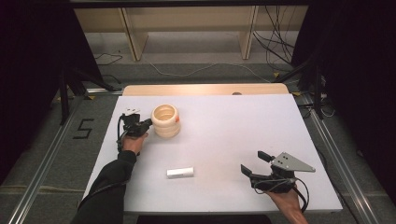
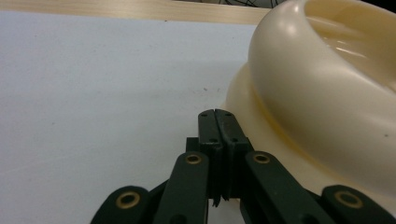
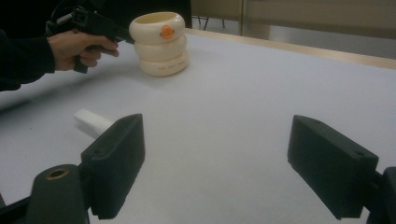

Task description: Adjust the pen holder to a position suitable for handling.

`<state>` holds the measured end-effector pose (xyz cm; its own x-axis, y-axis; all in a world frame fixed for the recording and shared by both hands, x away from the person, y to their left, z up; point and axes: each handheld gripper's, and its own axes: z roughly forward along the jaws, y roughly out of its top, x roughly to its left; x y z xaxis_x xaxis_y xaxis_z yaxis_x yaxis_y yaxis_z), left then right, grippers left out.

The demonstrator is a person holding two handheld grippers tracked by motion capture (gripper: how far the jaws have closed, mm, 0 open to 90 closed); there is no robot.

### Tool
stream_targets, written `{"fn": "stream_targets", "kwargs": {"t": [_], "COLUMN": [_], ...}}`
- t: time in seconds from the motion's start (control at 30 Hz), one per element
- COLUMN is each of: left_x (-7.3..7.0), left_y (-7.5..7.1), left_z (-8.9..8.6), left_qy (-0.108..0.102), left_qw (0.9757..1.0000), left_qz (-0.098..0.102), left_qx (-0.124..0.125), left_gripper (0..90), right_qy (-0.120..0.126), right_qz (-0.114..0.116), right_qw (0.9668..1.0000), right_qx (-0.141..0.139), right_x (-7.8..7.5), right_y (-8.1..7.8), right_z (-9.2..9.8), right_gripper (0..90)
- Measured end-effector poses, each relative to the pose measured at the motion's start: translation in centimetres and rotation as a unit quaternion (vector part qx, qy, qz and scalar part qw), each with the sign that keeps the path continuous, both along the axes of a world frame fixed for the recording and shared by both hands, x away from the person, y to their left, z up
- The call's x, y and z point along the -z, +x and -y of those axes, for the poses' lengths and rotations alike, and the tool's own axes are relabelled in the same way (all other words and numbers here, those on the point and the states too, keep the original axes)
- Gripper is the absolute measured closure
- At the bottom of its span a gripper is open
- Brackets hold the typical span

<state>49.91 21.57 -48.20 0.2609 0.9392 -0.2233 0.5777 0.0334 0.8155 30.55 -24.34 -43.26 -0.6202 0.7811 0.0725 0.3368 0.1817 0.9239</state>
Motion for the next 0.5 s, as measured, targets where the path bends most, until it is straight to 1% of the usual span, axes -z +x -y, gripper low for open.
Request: {"fn": "stream_targets", "kwargs": {"t": [0.1,0.13,0.17,0.37,0.47,0.5], "left_x": [-0.1,-0.1,-0.2,-0.3,-0.4,-0.4], "left_y": [0.1,0.1,0.1,0.2,0.2,0.2], "left_z": [0.2,0.3,0.4,1.6,2.3,2.5], "left_qy": [0.005,0.003,0.005,0.010,0.005,0.008], "left_qw": [1.0000,1.0000,0.9999,0.9995,0.9994,0.9992], "left_qz": [0.000,0.000,0.000,0.001,0.002,0.003], "left_qx": [0.007,0.008,0.011,0.028,0.036,0.040], "left_gripper": [89.0,89.0,89.0,89.0,89.0,89.0], "right_qy": [0.000,0.000,0.000,0.000,-0.001,0.000], "right_qz": [-0.001,0.000,0.000,-0.002,-0.002,-0.002], "right_qw": [1.0000,1.0000,1.0000,1.0000,1.0000,1.0000], "right_qx": [0.000,0.000,0.000,0.000,0.000,0.000], "right_x": [0.0,0.0,0.0,0.0,0.0,0.0], "right_y": [0.0,0.0,0.0,0.0,0.0,0.0], "right_z": [-0.1,-0.1,-0.1,-0.1,-0.1,-0.1], "right_gripper": [19.7,19.7,19.7,19.7,19.7,19.7]}}
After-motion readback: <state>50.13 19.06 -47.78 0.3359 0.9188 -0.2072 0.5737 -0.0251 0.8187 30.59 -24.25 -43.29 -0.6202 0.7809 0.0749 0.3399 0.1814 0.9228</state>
